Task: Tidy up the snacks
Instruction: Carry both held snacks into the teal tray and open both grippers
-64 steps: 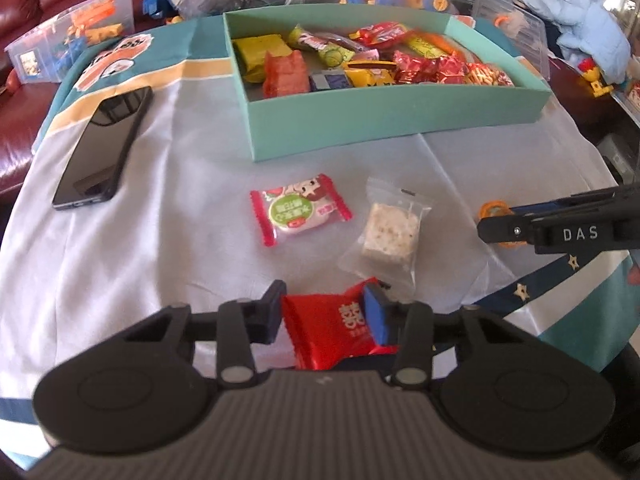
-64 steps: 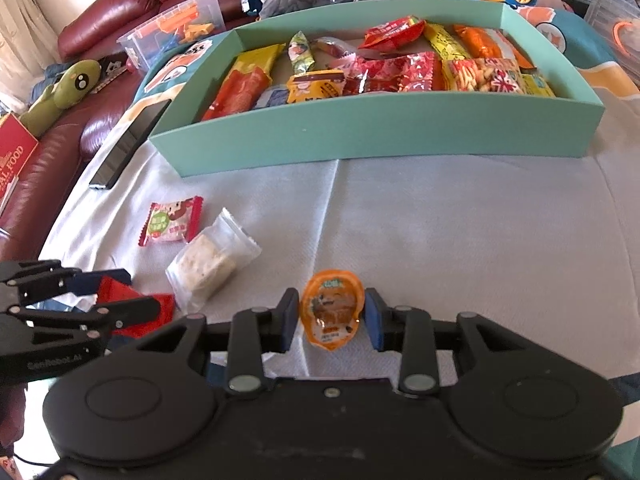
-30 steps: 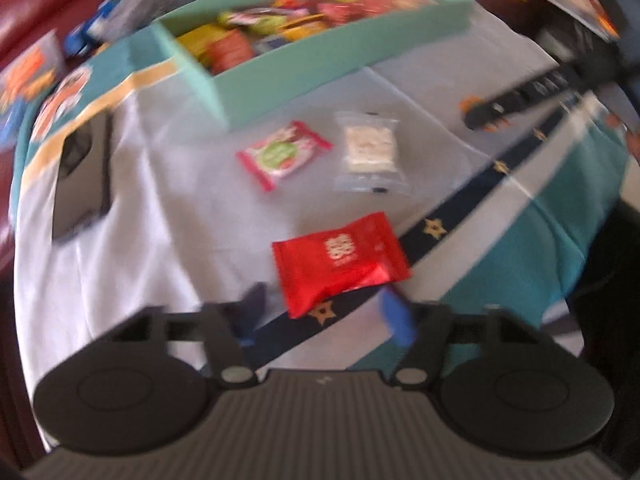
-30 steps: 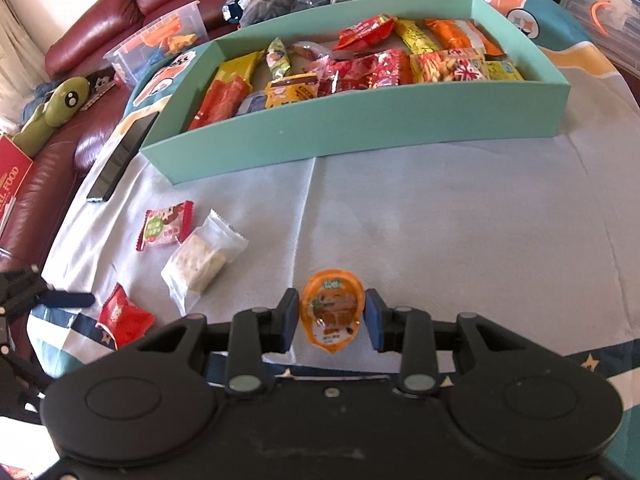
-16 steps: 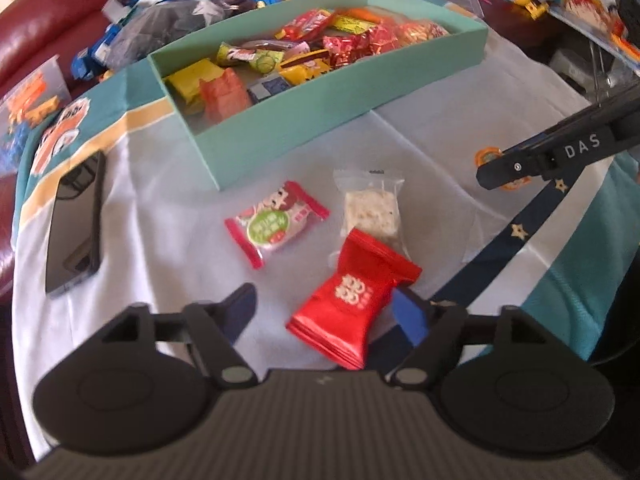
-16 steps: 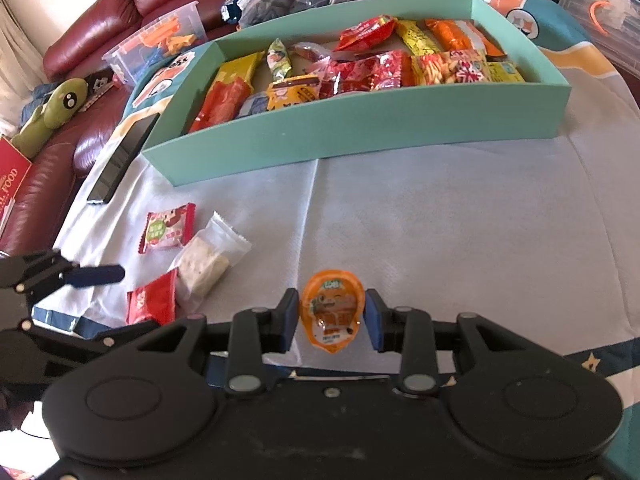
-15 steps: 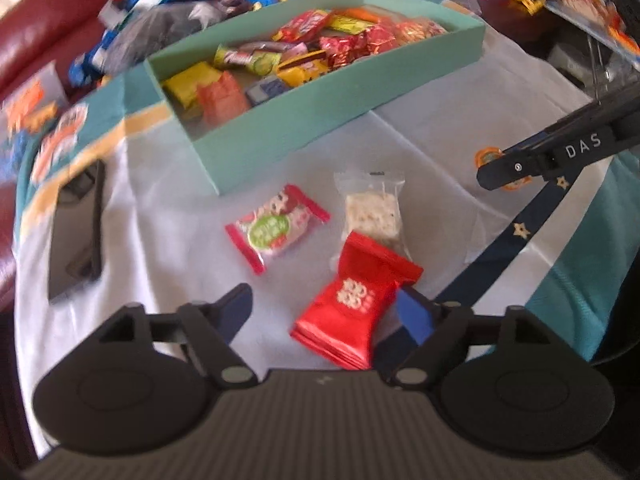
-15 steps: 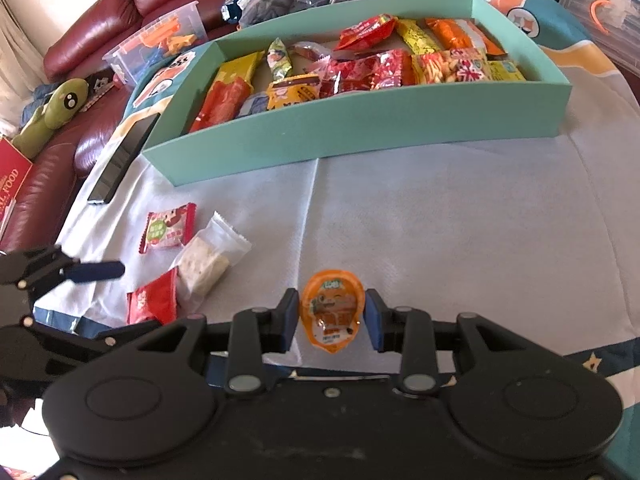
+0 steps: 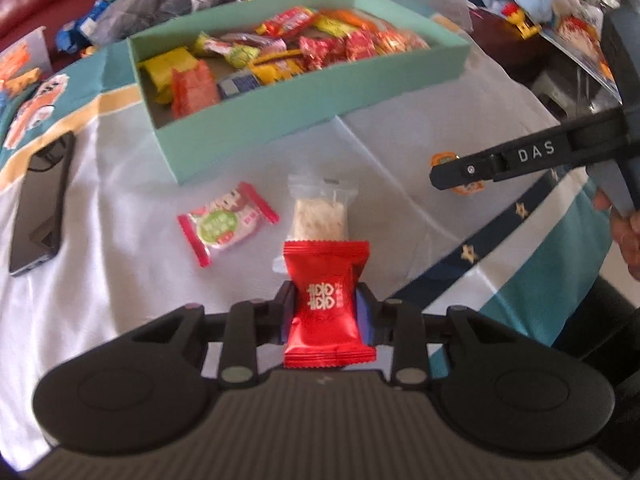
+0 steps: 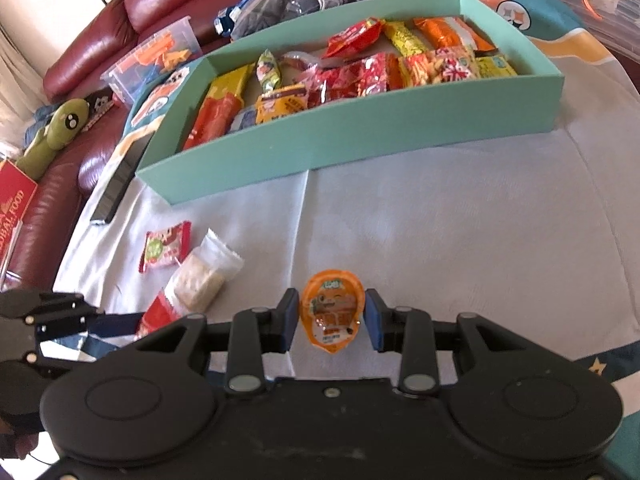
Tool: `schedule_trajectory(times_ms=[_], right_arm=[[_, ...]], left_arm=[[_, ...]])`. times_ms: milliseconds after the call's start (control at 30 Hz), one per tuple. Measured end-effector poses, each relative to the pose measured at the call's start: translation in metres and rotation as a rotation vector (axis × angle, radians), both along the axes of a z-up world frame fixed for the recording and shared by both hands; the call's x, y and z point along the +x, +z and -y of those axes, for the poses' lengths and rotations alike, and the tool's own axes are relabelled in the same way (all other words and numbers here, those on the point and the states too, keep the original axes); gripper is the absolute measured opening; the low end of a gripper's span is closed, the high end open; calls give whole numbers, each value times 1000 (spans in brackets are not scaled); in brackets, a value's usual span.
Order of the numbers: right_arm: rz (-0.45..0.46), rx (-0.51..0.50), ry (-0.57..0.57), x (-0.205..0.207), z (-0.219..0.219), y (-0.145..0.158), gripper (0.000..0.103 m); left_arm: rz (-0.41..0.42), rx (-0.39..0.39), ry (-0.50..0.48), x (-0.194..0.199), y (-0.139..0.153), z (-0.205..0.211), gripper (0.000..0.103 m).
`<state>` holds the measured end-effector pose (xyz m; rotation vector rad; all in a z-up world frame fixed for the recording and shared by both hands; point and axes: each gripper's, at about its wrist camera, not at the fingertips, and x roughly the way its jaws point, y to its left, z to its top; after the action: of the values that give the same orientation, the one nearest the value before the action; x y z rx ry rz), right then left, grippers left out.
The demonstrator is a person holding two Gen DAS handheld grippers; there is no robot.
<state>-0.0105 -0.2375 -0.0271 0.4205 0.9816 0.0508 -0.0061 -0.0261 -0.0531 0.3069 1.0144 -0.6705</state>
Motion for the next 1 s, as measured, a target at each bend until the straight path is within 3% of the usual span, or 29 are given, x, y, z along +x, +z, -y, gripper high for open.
schedule_trajectory(times_ms=[233, 467, 733, 1000], right_arm=[[82, 48, -47, 6, 19, 24, 34], [173, 46, -103, 41, 50, 54, 34], [191, 17, -159, 116, 98, 62, 34], [154, -3, -155, 174, 108, 43, 34]], left_arm=[[57, -55, 112, 30, 39, 1, 31], [127, -92, 182, 92, 67, 25, 31], [112, -97, 280, 181, 58, 52, 31], [99, -80, 330, 235, 43, 66, 31]])
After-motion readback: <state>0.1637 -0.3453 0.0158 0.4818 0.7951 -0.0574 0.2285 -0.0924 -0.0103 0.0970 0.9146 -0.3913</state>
